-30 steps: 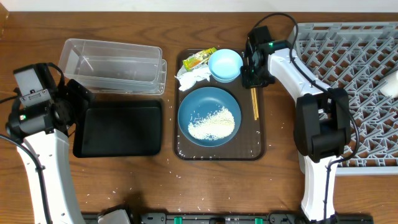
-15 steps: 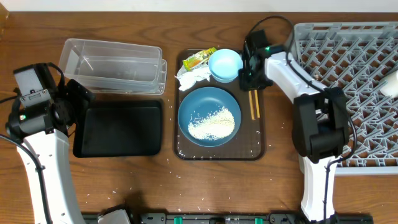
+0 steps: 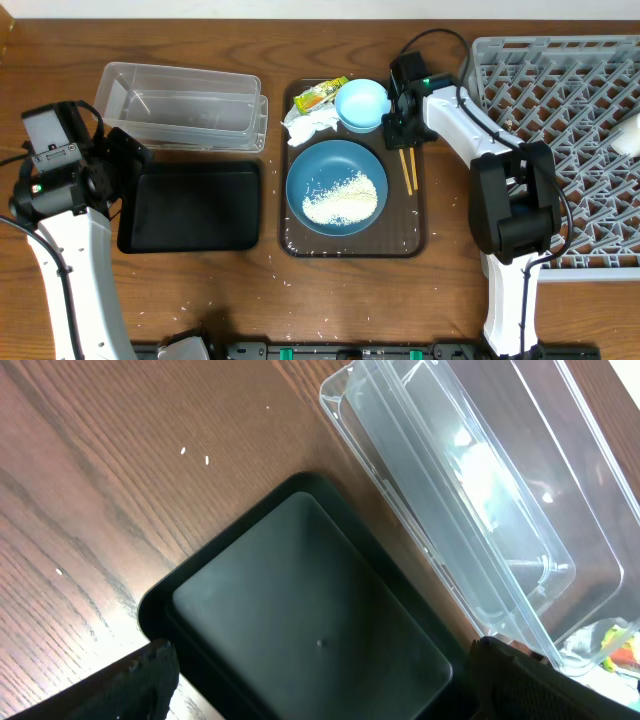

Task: Sort waste into correct bins and load items into the dishwasher rack
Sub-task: 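Carry the chopstick to the dish rack and insert it upright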

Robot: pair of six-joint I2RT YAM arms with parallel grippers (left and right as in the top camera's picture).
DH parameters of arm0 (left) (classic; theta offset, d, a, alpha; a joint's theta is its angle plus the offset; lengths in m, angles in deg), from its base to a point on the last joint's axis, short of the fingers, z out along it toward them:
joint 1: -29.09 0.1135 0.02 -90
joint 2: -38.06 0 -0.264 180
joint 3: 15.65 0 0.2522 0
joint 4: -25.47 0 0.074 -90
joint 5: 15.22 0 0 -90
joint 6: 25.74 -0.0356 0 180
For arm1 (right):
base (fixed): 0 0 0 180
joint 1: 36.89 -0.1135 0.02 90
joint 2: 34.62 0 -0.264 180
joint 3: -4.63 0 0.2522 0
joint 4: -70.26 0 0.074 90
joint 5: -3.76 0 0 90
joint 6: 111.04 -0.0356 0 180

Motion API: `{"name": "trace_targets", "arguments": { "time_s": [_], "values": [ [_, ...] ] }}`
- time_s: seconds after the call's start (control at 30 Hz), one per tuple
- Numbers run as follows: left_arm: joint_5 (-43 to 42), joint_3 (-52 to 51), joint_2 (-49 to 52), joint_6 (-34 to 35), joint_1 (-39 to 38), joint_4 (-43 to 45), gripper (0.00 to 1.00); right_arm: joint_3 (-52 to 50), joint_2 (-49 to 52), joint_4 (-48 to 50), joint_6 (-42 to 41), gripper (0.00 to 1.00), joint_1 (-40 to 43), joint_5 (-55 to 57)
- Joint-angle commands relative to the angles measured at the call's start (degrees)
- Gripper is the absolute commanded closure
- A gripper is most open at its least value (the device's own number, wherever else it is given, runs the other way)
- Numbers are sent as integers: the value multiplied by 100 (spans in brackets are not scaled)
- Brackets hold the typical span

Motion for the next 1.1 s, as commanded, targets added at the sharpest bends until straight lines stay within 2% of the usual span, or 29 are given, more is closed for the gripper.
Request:
{"name": "trace_targets", "arguments": {
  "time_s": [0.0,0.17,0.43,0.7,1.07],
  "values": [
    [48,122,22,4,20,-15,5,131,114,-313,-258,99,-48,-214],
    [48,122,22,4,20,-15,5,798,-208,-831,-205,99,208,-319],
    [48,122,22,4,20,-15,5,1569,-931,-1215,413,99,957,-317],
    [48,122,22,4,20,-15,4,1615,-1248,-1082,868,99,2037,-315],
    [48,122,22,4,20,-15,5,1611,-1027,-885,1038,99,2568,-214]
  ]
}}
